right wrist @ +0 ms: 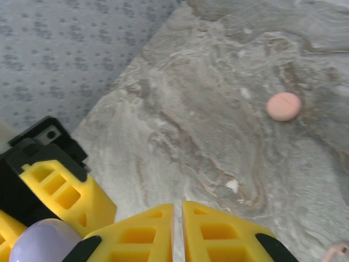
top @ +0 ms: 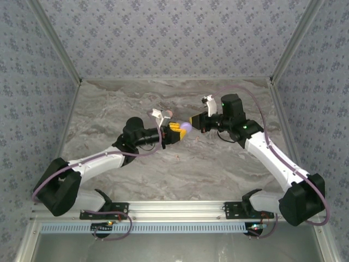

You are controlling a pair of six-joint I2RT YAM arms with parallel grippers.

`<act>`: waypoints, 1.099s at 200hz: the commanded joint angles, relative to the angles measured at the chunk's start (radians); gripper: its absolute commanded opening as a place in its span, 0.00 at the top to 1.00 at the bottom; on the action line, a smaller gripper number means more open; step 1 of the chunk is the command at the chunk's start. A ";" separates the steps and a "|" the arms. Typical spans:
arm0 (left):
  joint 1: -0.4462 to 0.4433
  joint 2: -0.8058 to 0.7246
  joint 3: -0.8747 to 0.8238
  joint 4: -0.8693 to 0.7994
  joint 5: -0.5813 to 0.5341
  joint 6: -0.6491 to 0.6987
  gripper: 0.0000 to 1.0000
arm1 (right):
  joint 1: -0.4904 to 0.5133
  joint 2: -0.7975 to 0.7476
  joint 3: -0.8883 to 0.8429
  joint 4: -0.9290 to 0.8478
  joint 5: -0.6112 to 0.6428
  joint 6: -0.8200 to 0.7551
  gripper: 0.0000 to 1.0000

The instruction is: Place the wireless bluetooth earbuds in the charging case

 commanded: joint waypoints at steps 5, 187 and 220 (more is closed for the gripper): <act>0.032 0.051 0.081 -0.173 -0.095 -0.062 0.79 | 0.006 -0.031 0.037 -0.131 0.263 0.008 0.84; 0.229 0.521 0.389 -0.609 -0.076 -0.265 0.82 | -0.031 -0.056 0.002 -0.231 0.425 0.027 0.82; 0.233 0.568 0.437 -0.651 -0.082 -0.262 0.82 | -0.033 -0.054 0.005 -0.237 0.423 0.025 0.82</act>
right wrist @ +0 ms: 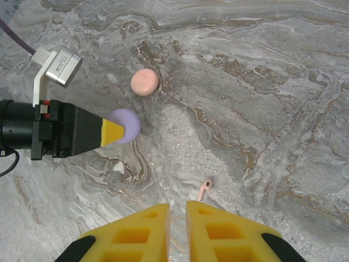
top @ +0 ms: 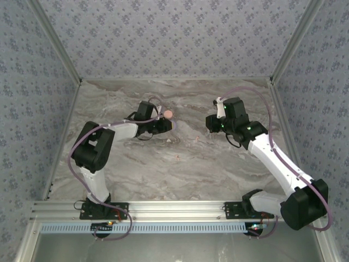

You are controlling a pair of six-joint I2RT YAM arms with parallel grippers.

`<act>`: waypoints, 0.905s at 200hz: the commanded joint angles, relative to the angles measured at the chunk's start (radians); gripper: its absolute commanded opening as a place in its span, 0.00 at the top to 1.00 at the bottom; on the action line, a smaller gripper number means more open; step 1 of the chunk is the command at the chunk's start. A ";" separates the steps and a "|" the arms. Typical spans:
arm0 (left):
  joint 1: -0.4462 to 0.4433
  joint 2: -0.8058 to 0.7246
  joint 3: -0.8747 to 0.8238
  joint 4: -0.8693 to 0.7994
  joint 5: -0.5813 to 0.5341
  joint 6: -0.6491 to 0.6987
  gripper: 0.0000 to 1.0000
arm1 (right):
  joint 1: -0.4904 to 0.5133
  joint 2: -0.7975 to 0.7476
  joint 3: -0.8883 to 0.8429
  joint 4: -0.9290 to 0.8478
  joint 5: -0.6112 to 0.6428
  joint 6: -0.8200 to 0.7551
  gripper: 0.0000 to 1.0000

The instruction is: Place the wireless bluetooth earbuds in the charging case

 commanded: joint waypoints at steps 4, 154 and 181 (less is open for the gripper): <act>0.008 0.036 0.058 -0.055 0.020 -0.003 0.82 | -0.007 -0.014 0.002 -0.033 0.016 0.004 0.82; 0.001 0.122 0.121 -0.108 0.043 0.001 0.82 | -0.012 0.004 0.005 -0.040 -0.005 0.000 0.81; -0.004 0.131 0.134 -0.134 0.030 0.011 0.73 | -0.012 0.007 0.003 -0.041 -0.005 0.001 0.81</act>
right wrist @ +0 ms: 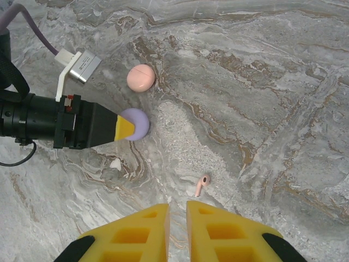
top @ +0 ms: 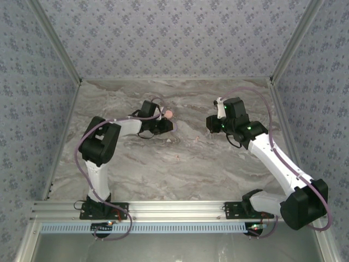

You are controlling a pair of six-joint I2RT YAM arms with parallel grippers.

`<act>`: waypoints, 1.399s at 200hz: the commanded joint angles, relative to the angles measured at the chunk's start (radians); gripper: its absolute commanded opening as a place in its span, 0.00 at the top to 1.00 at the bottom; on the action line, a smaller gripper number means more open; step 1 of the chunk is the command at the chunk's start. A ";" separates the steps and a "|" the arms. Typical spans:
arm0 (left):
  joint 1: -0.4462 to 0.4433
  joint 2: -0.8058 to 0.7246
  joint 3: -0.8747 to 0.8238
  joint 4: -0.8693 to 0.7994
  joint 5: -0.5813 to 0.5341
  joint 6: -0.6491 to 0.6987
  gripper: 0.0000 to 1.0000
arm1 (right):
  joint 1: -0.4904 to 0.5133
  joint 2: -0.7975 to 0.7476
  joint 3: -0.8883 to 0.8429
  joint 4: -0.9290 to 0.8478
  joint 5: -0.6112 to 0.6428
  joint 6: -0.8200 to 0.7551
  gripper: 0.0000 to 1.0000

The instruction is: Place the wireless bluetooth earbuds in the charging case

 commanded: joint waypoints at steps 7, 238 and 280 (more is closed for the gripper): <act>-0.009 0.013 0.031 -0.049 0.004 0.014 0.69 | -0.006 0.004 0.003 -0.026 -0.004 0.001 0.81; -0.016 0.239 0.653 -0.615 -0.451 0.370 0.27 | -0.034 0.026 -0.018 -0.046 -0.012 0.002 0.78; -0.004 0.297 0.728 -0.644 -0.409 0.372 0.27 | -0.041 0.090 0.005 -0.052 -0.049 -0.003 0.78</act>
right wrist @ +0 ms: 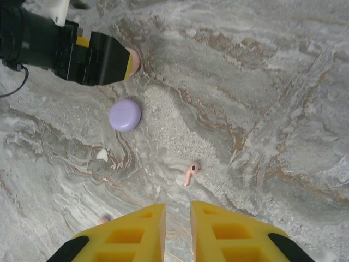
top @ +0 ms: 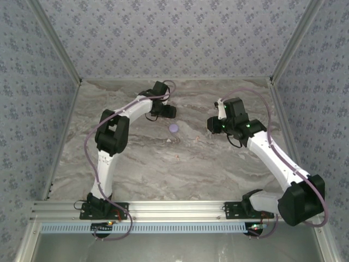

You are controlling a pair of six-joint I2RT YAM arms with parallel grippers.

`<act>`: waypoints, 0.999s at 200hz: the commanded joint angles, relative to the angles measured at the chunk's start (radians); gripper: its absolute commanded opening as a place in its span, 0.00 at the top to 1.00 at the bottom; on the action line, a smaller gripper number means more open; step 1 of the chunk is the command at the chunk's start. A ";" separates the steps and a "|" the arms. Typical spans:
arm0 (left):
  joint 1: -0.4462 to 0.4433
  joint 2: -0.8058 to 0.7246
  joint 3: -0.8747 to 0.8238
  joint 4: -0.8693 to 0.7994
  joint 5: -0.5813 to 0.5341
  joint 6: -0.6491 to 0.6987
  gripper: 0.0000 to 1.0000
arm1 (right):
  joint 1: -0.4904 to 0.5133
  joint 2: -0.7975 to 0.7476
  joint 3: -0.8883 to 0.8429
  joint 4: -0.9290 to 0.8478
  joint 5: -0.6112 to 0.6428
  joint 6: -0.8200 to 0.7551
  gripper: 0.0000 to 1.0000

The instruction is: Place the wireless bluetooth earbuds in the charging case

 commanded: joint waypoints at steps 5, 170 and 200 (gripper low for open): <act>0.012 0.029 0.074 -0.054 0.016 0.018 0.27 | -0.010 0.047 0.011 -0.024 -0.033 -0.003 0.78; 0.018 0.031 0.059 -0.062 0.212 0.007 0.30 | -0.012 0.192 0.040 -0.015 -0.097 -0.006 0.77; 0.020 -0.025 0.005 -0.023 0.240 -0.013 0.30 | -0.016 0.253 0.071 0.007 -0.132 -0.012 0.77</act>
